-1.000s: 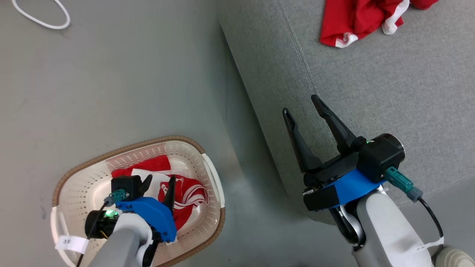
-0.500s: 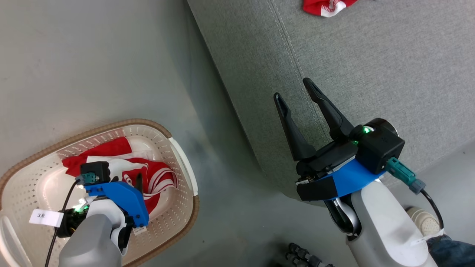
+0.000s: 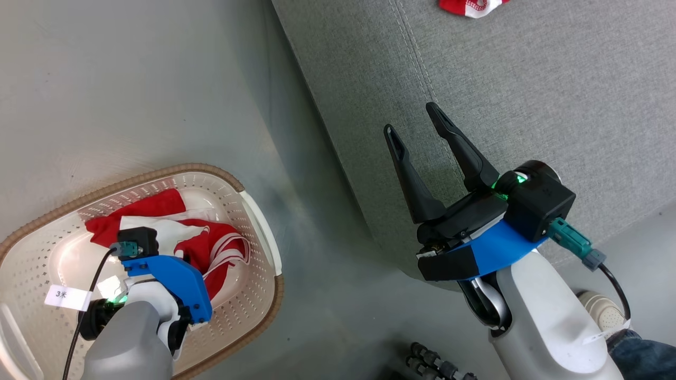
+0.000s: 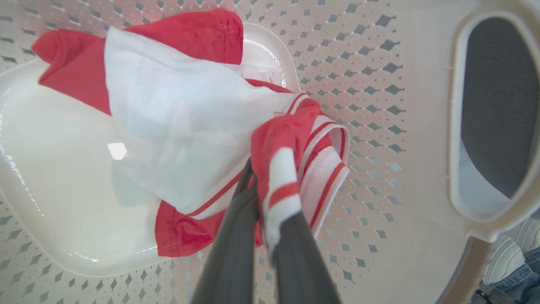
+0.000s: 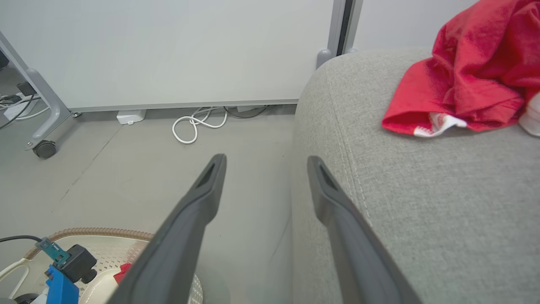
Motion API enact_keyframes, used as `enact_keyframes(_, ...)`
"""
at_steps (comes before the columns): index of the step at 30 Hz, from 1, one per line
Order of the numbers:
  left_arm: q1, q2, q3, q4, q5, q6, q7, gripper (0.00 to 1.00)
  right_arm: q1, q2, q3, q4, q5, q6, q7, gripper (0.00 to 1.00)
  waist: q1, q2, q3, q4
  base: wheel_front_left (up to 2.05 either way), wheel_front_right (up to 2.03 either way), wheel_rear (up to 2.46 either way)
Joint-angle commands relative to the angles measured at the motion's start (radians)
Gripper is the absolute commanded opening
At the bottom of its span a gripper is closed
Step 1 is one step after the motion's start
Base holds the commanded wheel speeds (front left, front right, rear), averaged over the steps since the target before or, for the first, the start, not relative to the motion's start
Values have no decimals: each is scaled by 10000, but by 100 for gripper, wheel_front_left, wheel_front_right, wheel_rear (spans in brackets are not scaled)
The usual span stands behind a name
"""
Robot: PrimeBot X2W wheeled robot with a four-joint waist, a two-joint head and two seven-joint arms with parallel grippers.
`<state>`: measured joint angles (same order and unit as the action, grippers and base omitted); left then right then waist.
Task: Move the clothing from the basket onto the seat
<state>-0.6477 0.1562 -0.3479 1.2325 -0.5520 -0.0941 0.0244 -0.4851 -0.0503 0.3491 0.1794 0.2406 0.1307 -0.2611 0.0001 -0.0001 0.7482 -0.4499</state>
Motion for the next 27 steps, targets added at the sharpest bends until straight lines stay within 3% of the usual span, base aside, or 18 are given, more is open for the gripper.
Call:
enact_keyframes(1, -179, 38, -58, 44, -21, -53, -54, 0, -118, -2, 7, 0, 71, 1, -53, 100, -1, 1, -37, 19, 0, 0, 0)
enact_keyframes(15, 18, -75, -169, 239, -231, -244, -303, 0, -26, -3, 120, 193, -21, 1, -55, 100, -1, 1, -606, 202, 0, 0, 0)
enact_keyframes(27, 611, -827, -805, -400, -627, -382, -1095, 0, 539, -5, -255, 921, -544, 1, 39, 100, -1, 1, -3010, 1787, 0, 0, 0)
